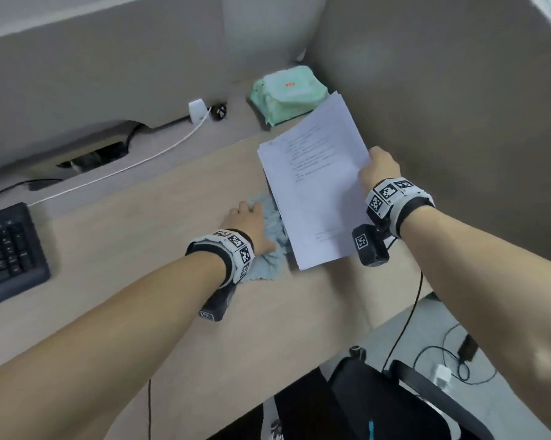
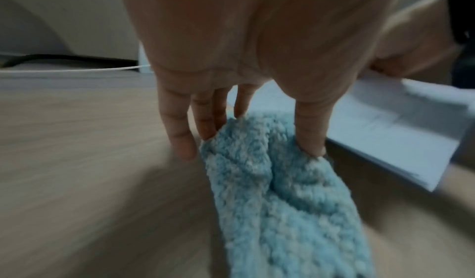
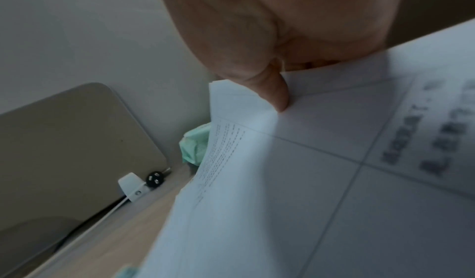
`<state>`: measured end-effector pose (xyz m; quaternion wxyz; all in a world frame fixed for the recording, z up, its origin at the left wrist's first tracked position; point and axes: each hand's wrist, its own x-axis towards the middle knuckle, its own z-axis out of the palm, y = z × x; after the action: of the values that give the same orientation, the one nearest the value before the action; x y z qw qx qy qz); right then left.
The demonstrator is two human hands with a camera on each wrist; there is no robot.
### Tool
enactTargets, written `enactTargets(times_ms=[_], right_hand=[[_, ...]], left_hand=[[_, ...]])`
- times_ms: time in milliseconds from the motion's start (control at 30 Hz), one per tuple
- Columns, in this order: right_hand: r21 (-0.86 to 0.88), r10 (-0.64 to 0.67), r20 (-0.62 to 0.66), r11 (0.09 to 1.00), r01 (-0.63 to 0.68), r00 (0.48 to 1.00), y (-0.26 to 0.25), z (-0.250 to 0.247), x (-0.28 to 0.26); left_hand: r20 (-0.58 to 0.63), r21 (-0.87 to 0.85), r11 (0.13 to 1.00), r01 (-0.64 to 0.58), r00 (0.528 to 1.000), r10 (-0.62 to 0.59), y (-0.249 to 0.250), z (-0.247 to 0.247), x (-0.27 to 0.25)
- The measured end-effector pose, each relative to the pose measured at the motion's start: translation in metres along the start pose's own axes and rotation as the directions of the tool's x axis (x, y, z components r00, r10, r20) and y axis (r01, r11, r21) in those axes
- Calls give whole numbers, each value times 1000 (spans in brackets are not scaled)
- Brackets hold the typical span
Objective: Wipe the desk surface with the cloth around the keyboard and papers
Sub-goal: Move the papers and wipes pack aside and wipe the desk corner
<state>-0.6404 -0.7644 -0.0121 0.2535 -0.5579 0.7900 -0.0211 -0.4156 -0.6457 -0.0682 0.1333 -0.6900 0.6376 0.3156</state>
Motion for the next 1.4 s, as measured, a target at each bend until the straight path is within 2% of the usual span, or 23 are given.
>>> enactTargets(times_ms=[100, 200, 267, 367, 467, 567, 633, 667, 767, 867, 967, 1033, 1233, 1400], right_hand=[[-39, 18, 23, 999, -17, 1000, 10, 4, 12], [-81, 28, 39, 996, -25, 999, 14, 7, 20], [-110, 38, 55, 993, -31, 998, 14, 10, 25], [-122, 53, 63, 992, -45, 997, 14, 13, 30], [-126, 64, 59, 990, -56, 996, 17, 17, 34], [-114, 70, 58, 992, -63, 996, 19, 19, 37], [-107, 80, 51, 991, -74, 995, 21, 19, 39], [-108, 84, 48, 991, -78, 995, 23, 19, 39], [-115, 81, 46, 990, -75, 996, 27, 20, 42], [-109, 67, 56, 992, -61, 996, 30, 22, 47], [-128, 47, 63, 991, -38, 997, 33, 24, 52], [-156, 31, 71, 988, -19, 997, 32, 26, 54], [-170, -23, 106, 985, 41, 994, 31, 28, 63], [-177, -18, 152, 983, 45, 988, 25, 29, 67]], left_hand=[[2, 106, 994, 0, 1000, 0, -4, 3, 4], [-10, 127, 992, 22, 1000, -21, -35, -8, 11], [-53, 124, 986, 110, 993, -104, -61, -21, 11], [-72, 116, 951, 285, 958, -278, -90, -37, 9], [-85, 94, 914, 395, 918, -388, -95, -44, 9], [-213, 30, 941, 338, 922, -324, -75, -50, 11], [-282, -153, 966, 210, 927, -246, -53, -52, 16], [-256, -276, 946, 171, 935, -244, -40, -52, 19], [-7, -541, 819, 191, 973, -231, -1, -43, 28], [197, -760, 581, 292, 955, -222, 28, -35, 38], [328, -866, 318, 386, 918, -222, 46, -35, 46], [360, -891, 210, 403, 908, -217, 51, -38, 47], [390, -895, 164, 416, 905, -168, 61, -41, 53], [415, -885, 160, 438, 895, -162, 65, -41, 54]])
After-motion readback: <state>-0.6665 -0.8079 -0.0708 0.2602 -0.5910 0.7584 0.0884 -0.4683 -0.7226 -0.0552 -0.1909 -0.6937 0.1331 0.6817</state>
